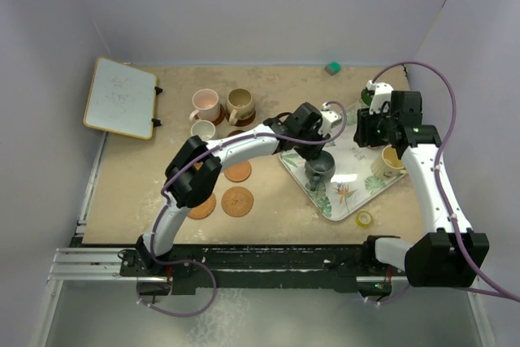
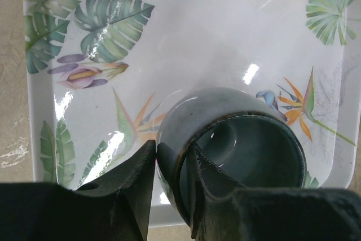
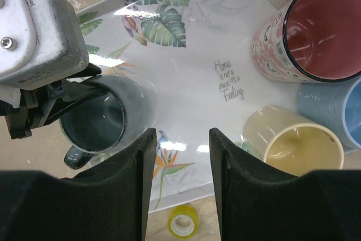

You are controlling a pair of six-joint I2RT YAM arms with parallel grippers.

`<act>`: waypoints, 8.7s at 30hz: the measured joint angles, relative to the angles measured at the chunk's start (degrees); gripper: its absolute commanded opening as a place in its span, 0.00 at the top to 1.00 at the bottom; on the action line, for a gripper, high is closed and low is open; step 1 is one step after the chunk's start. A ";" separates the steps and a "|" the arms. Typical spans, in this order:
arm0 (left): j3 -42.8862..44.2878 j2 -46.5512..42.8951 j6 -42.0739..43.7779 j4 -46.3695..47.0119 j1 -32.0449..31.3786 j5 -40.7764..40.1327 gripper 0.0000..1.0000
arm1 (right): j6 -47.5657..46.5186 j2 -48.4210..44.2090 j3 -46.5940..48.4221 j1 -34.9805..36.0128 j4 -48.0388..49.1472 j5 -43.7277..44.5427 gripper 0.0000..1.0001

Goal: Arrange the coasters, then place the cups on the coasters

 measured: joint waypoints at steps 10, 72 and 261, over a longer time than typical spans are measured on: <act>0.35 0.66 0.09 0.02 -0.24 0.87 0.76 | 0.00 0.00 0.00 -0.28 0.00 -0.11 0.55; -8.70 -13.84 54.21 -17.00 23.06 6.54 0.97 | 0.00 -1.40 -0.22 -2.16 0.00 -1.46 0.55; -42.71 -56.94 34.64 2.95 27.89 -1.09 0.21 | -17.86 26.23 27.12 0.00 -9.70 13.68 0.29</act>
